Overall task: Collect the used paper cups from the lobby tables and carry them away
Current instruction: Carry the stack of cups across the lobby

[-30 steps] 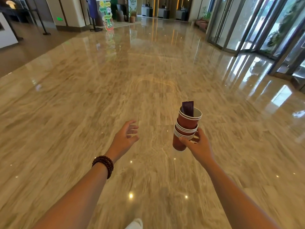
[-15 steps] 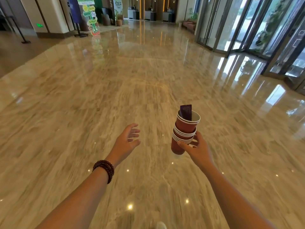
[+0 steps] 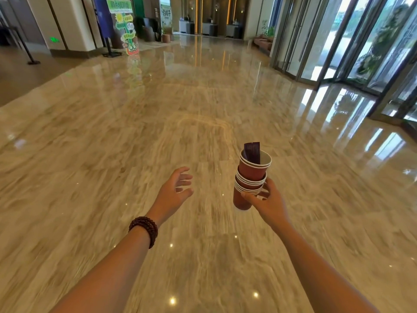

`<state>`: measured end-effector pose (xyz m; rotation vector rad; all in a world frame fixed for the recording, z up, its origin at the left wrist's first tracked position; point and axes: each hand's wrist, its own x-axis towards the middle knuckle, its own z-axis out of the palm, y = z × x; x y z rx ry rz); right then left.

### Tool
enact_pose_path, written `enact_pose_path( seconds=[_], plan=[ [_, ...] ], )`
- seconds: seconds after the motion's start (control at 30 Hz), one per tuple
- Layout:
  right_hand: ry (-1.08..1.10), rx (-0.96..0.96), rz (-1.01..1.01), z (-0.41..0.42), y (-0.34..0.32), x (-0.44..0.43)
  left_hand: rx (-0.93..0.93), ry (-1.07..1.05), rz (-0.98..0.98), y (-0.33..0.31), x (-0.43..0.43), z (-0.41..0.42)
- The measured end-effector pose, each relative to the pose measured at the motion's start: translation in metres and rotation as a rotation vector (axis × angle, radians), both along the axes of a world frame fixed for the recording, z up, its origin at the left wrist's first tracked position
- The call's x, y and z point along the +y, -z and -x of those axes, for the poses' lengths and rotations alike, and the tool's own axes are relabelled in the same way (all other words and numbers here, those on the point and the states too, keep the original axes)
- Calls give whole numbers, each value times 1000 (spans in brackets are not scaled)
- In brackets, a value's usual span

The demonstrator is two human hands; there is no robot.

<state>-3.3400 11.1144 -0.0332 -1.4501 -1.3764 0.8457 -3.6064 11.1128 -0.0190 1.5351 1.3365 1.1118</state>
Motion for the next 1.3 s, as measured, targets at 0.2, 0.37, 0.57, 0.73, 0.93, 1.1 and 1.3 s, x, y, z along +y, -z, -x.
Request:
enact_pose_path(
  seconds=[0.2,0.37,0.57,0.73,0.93,1.1,1.3],
  plan=[
    [3,-6,0,2,-3,102,-20,-1,-1,1,103,-4],
    [8,-5,26,13,3,171,-30,13,5,9,173,6],
    [28,23,29,37,10,260,-25,38,3,10,273,31],
    [58,39,12,61,4,337,-4,60,-2,-2,359,56],
    [54,56,10,83,0,416,6,74,-2,-8,437,73],
    [63,36,12,90,1,480,7,61,18,-4,497,79],
    [51,6,26,83,7,570,21,41,36,4,580,72]
  ],
)
